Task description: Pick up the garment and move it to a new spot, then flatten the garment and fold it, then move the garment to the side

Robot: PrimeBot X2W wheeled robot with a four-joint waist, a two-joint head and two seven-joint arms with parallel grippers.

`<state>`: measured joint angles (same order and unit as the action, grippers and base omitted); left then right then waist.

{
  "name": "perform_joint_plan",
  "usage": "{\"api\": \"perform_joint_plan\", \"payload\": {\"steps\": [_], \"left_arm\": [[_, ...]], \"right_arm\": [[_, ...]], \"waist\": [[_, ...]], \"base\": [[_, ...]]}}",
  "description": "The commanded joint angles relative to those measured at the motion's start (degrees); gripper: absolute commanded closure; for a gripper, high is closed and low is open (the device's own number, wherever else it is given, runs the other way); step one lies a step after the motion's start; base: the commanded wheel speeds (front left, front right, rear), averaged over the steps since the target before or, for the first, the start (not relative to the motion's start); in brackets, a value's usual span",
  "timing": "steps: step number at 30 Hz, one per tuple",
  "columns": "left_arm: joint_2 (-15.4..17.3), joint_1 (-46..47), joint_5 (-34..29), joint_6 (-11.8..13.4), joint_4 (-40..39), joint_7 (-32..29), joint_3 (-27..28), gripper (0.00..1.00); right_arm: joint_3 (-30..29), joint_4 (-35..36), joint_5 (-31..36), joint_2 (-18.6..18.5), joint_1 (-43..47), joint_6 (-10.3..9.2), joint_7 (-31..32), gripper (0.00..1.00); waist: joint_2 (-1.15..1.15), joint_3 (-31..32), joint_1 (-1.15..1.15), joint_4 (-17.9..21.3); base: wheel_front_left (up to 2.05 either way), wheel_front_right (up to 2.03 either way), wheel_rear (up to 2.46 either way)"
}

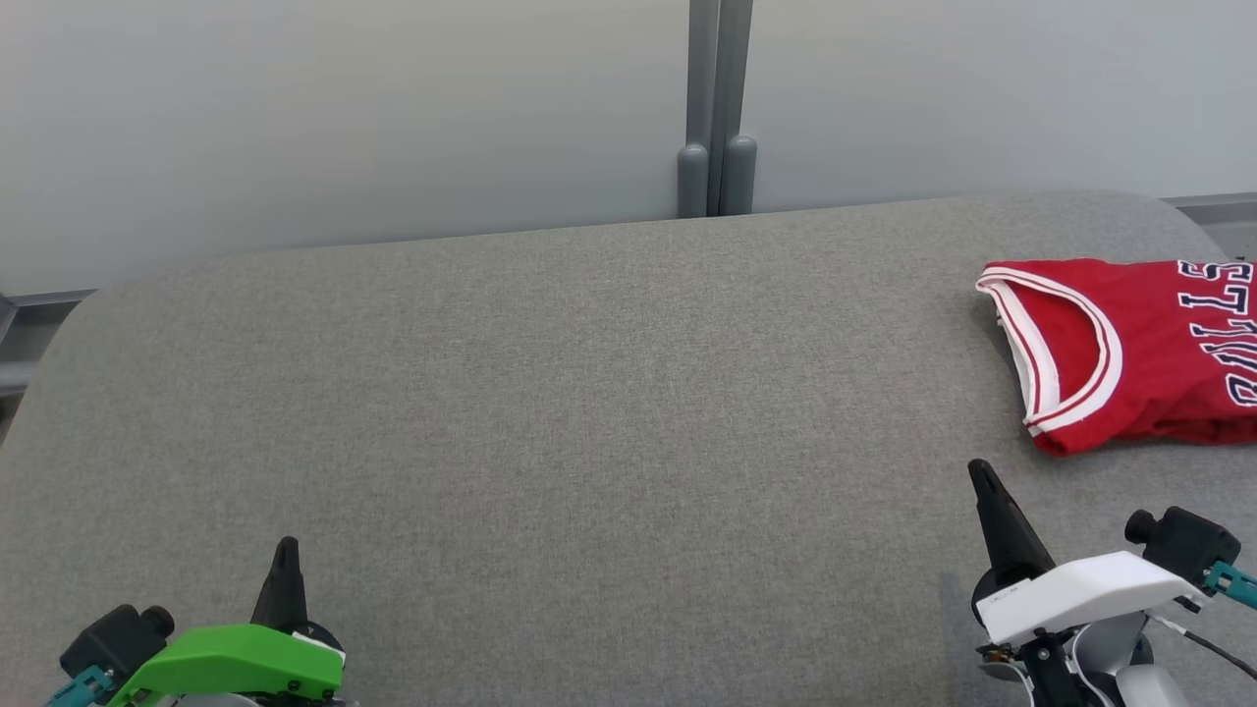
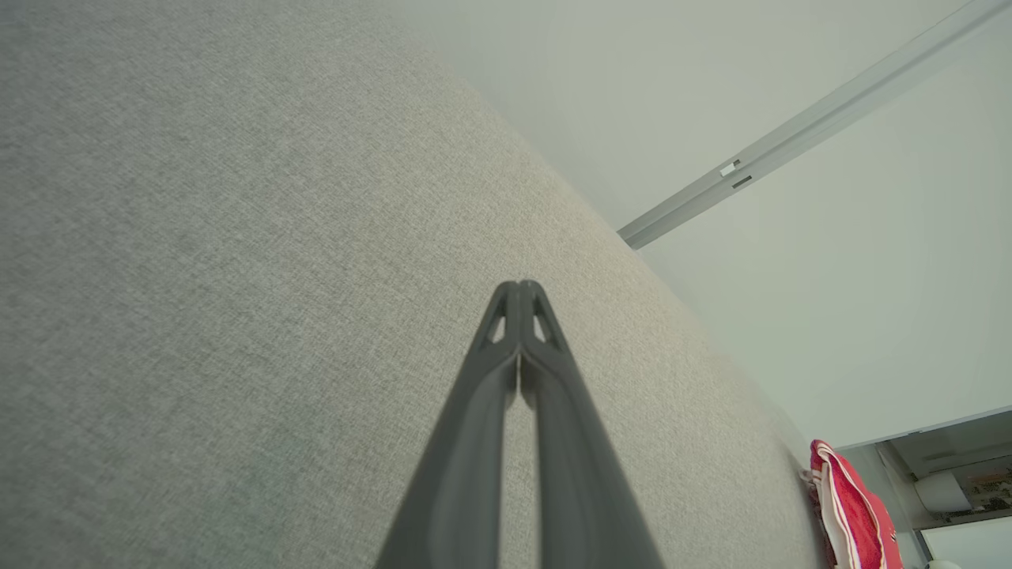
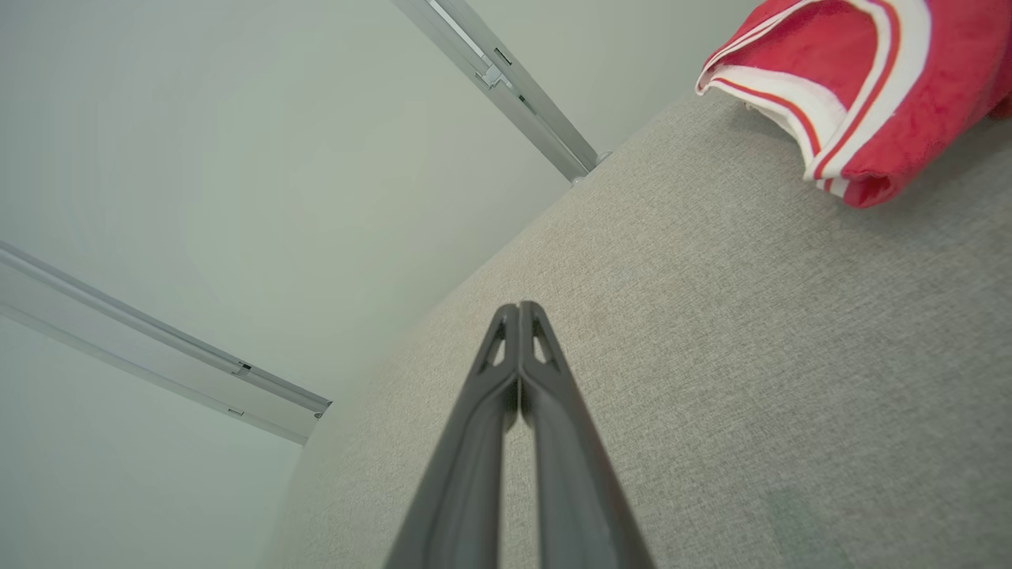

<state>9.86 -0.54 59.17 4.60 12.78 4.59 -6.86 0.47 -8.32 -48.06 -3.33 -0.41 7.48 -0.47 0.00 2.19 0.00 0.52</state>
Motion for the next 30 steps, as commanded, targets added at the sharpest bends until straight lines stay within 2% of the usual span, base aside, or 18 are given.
{"api": "perform_joint_plan", "payload": {"steps": [1, 30], "left_arm": [[0.0, 1.8, 1.8, -0.7, -0.5, -0.5, 1.1, 1.00], [-2.9, 5.1, 15.6, -5.8, 1.2, -5.8, 7.0, 1.00]], "right_arm": [[-0.3, 0.3, -2.2, -0.5, -1.8, 0.02, 0.3, 1.00], [-2.3, -2.7, -21.0, -0.5, -4.1, 0.03, 2.1, 1.00]], "waist": [[0.00, 0.0, 0.00, 0.0], [0.00, -0.9, 0.00, -0.2]], "base": [[0.00, 0.00, 0.00], [0.00, 0.00, 0.00]]}}
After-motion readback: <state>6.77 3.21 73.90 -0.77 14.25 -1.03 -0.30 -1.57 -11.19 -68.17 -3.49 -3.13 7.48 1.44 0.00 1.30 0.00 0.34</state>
